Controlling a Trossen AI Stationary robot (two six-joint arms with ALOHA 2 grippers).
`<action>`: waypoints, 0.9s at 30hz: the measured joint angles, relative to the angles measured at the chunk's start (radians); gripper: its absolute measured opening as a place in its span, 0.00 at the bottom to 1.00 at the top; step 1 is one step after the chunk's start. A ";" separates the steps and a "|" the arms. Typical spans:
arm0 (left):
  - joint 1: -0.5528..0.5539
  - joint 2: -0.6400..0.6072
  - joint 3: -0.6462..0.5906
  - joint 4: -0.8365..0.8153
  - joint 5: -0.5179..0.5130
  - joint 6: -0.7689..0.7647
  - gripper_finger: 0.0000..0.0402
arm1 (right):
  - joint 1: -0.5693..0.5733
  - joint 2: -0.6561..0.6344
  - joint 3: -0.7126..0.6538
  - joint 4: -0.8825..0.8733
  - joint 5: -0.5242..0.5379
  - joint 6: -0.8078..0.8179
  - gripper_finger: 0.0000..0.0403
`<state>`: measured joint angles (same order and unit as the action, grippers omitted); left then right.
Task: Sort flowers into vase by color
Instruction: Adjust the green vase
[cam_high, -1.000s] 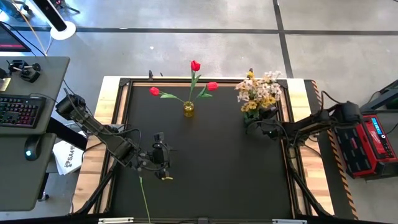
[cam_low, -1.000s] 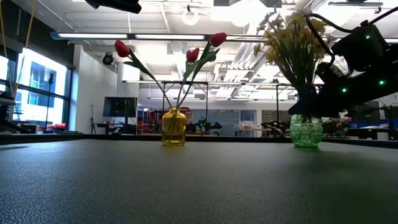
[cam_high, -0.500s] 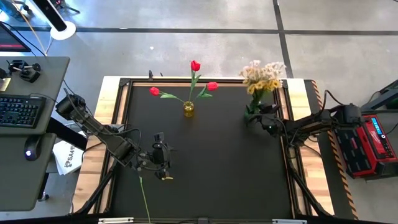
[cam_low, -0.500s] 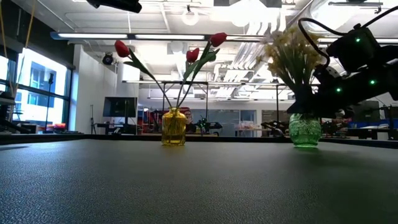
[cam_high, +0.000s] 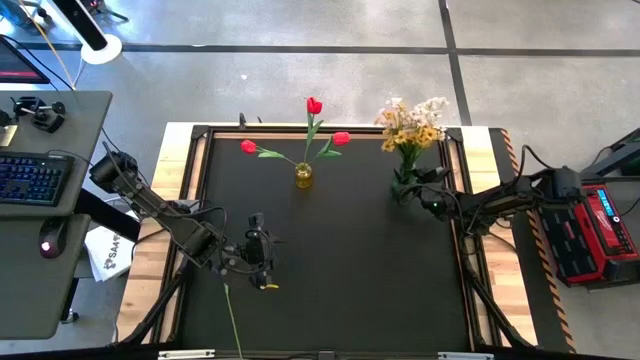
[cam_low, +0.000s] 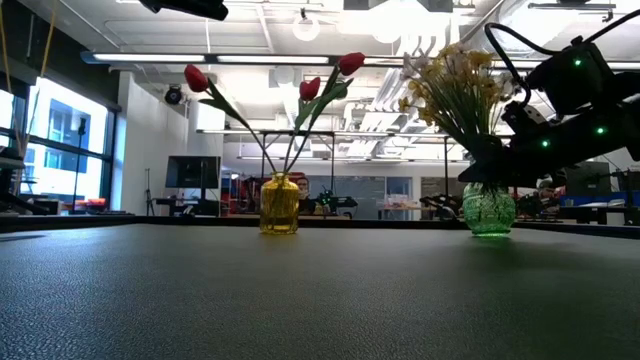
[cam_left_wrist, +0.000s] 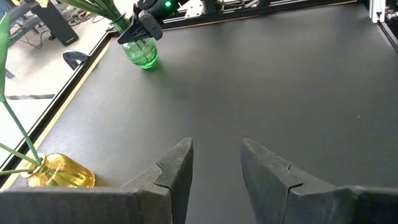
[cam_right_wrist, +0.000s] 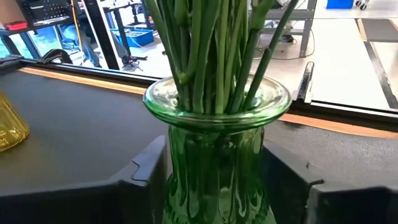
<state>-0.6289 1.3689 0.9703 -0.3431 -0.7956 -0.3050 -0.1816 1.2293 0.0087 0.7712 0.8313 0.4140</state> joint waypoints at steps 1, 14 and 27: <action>0.000 0.000 0.000 0.000 0.000 0.000 0.30 | 0.008 0.000 0.000 0.001 0.005 -0.003 0.43; 0.000 0.000 0.000 0.001 0.000 0.001 0.30 | 0.079 0.006 -0.005 0.069 0.079 -0.035 0.42; 0.000 0.000 0.000 0.000 0.000 0.002 0.30 | 0.052 0.005 0.116 0.082 0.074 -0.253 0.42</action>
<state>-0.6289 1.3689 0.9703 -0.3428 -0.7956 -0.3035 -0.1299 1.2341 0.1244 0.8533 0.9057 0.1609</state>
